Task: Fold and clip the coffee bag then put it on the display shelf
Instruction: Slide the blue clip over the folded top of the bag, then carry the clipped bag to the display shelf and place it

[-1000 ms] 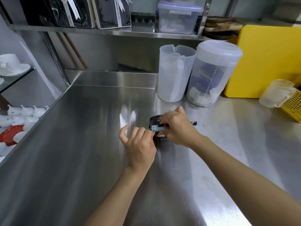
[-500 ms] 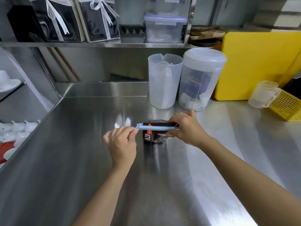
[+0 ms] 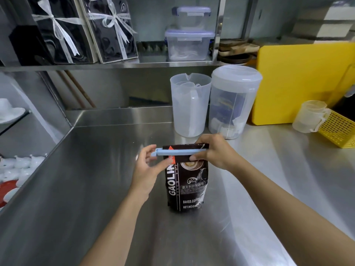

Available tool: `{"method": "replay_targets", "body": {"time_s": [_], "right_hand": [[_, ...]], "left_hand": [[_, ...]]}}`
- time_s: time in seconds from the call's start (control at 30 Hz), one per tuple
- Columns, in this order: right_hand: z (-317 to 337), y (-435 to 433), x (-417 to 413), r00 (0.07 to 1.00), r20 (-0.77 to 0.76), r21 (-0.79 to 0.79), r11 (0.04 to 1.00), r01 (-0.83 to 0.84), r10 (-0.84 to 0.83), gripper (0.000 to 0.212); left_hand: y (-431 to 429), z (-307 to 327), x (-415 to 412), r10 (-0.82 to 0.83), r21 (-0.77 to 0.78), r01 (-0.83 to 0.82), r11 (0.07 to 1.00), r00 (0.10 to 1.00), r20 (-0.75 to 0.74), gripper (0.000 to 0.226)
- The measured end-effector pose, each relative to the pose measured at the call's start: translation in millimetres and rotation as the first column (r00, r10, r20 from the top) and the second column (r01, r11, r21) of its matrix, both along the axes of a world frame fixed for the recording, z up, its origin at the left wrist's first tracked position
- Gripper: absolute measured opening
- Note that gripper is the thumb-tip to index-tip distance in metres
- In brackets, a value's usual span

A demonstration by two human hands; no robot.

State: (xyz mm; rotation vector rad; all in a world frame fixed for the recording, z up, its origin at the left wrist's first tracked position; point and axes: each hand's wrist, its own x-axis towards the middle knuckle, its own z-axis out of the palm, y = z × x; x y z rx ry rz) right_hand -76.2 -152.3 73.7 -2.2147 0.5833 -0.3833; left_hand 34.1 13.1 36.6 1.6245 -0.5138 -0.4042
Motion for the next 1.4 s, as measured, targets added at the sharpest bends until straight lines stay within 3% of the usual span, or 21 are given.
{"method": "replay_targets", "body": {"time_s": [0.07, 0.13, 0.3, 0.47, 0.6, 0.67, 0.73, 0.83, 0.9, 1.1, 1.23, 1.4], "right_hand": [[1.1, -0.1, 1.2, 0.999, 0.035, 0.098, 0.995, -0.015, 0.011, 0.024], [0.1, 1.0, -0.8, 0.995, 0.095, 0.212, 0.976, -0.048, 0.029, 0.027], [-21.7, -1.7, -11.4, 0.964, 0.263, 0.500, 0.860, -0.098, -0.043, 0.038], [-48.7, -2.3, -22.6, 0.958, 0.280, 0.564, 0.817, -0.117, -0.056, 0.035], [-67.3, 2.6, -25.4, 0.925, 0.314, 0.640, 0.767, -0.039, -0.215, 0.041], [-75.1, 5.8, -25.3, 0.906, 0.321, 0.658, 0.753, -0.003, -0.277, 0.042], [-79.8, 9.2, -24.7, 0.903, 0.326, 0.639, 0.769, 0.007, -0.279, 0.029], [-86.4, 13.1, -26.4, 0.903, 0.343, 0.570, 0.821, 0.019, -0.258, 0.016], [-92.5, 15.5, -31.5, 0.901, 0.345, 0.580, 0.815, 0.016, -0.263, 0.024], [-115.1, 27.5, -45.4, 0.951, 0.259, 0.552, 0.834, -0.001, -0.171, 0.065], [-123.0, 33.8, -46.7, 0.937, 0.294, 0.487, 0.873, 0.024, -0.190, 0.072], [-133.8, 42.5, -46.5, 0.933, 0.282, 0.485, 0.872, 0.061, -0.222, 0.058]], "left_hand": [[-2.9, -5.9, 0.7, -0.070, 0.060, 0.069, 0.996, 0.997, 0.019, 0.047], [-4.8, -7.3, 0.2, -0.089, 0.043, 0.088, 0.995, 0.996, 0.023, 0.034], [-10.1, -8.5, 0.2, -0.007, -0.011, 0.008, 1.000, 0.997, 0.072, 0.031], [-16.5, -8.5, -3.1, 0.018, -0.088, -0.016, 0.996, 0.999, 0.029, 0.031], [-13.4, -19.3, -4.1, 0.023, -0.109, -0.030, 0.994, 0.997, -0.071, 0.030], [-9.0, -29.3, -6.9, 0.034, -0.100, -0.045, 0.994, 0.993, -0.112, 0.030], [-3.1, -41.0, -11.9, -0.035, -0.067, 0.028, 0.997, 0.993, -0.109, 0.028], [7.2, -59.1, -20.6, -0.109, 0.097, 0.108, 0.989, 0.994, 0.015, 0.038], [13.6, -67.1, -24.4, -0.079, 0.163, 0.068, 0.984, 0.995, 0.062, 0.047], [17.6, -76.6, -35.1, -0.099, 0.213, 0.098, 0.972, 0.995, -0.010, 0.067], [9.6, -81.0, -40.0, -0.042, 0.183, 0.043, 0.982, 0.999, -0.009, 0.072], [5.9, -80.0, -44.2, -0.003, 0.183, 0.001, 0.983, 1.000, 0.009, 0.069]]}}
